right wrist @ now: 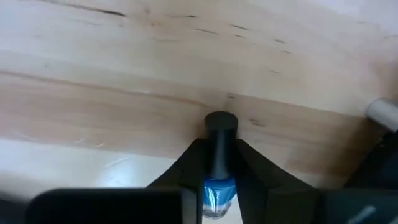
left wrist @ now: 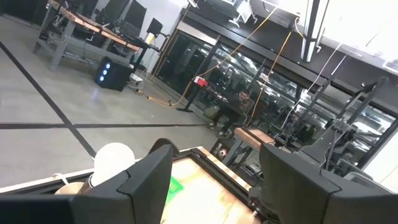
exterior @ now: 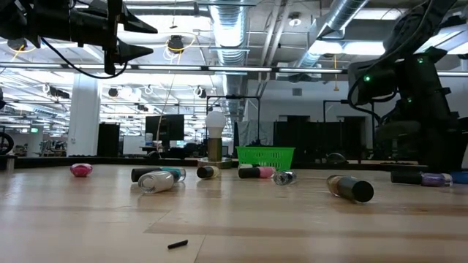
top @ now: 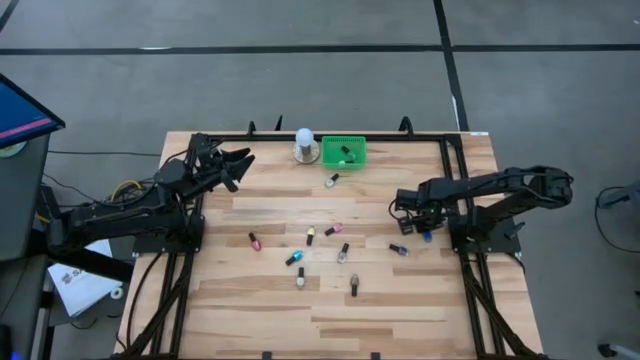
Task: Pick & Place Nail Polish
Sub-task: Put the blue nail polish bottle into the green basket
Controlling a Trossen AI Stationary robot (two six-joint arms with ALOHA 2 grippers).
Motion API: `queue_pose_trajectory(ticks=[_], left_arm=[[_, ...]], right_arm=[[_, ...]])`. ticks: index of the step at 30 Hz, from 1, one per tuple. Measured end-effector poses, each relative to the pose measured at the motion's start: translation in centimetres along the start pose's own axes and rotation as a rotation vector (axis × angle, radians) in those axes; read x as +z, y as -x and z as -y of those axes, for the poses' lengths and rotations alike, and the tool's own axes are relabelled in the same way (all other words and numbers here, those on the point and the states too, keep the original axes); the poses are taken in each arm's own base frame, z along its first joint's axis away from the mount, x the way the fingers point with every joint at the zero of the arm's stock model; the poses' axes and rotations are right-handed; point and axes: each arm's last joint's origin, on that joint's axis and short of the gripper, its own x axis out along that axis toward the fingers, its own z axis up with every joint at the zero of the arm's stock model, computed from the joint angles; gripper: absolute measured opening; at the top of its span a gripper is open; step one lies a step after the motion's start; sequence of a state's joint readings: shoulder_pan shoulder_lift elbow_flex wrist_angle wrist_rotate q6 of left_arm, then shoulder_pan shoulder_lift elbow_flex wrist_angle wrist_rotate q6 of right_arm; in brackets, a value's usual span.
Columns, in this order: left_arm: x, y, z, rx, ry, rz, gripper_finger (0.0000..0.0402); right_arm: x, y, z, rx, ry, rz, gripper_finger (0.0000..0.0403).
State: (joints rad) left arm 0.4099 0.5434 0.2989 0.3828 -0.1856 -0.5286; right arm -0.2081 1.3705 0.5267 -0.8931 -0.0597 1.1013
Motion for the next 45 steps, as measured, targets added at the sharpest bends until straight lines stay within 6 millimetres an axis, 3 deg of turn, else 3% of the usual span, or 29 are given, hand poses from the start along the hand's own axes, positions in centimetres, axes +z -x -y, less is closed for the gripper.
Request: queue_pose_trajectory(ticks=[5,10,13,19,25,30,33,39,45], left_arm=[[0.0,0.0,0.0,0.000,0.000,0.000,0.0239],[0.0,0.0,0.0,-0.003,0.002,-0.002,0.0239],[0.0,0.0,0.0,-0.003,0.003,-0.002,0.0239],[0.0,0.0,0.0,-0.003,0.003,-0.002,0.0239],[0.0,0.0,0.0,-0.003,0.003,-0.002,0.0239],[0.0,0.0,0.0,-0.002,0.003,-0.001,0.0239],[0.0,0.0,0.0,-0.003,0.003,-0.002,0.0239],[0.0,0.0,0.0,-0.003,0.003,-0.002,0.0239],[0.0,0.0,0.0,-0.003,0.002,-0.002,0.0239]], right_arm=[[0.7,1.5,-1.4,0.064,0.066,0.074,0.0049],[2.9,4.9,-3.4,0.221,0.137,0.206,0.0048],[5.1,7.9,-4.7,0.350,0.174,0.317,0.0048],[10.4,13.4,-7.0,0.400,0.313,0.465,0.0048],[16.6,16.7,-10.5,0.375,0.460,0.559,0.0048],[21.3,15.8,-12.8,0.297,0.526,0.504,0.0048],[23.0,14.4,-13.7,0.248,0.557,0.439,0.0048],[24.2,12.8,-14.5,0.166,0.580,0.398,0.0050],[24.3,13.5,-14.4,0.129,0.574,0.460,0.0146]])
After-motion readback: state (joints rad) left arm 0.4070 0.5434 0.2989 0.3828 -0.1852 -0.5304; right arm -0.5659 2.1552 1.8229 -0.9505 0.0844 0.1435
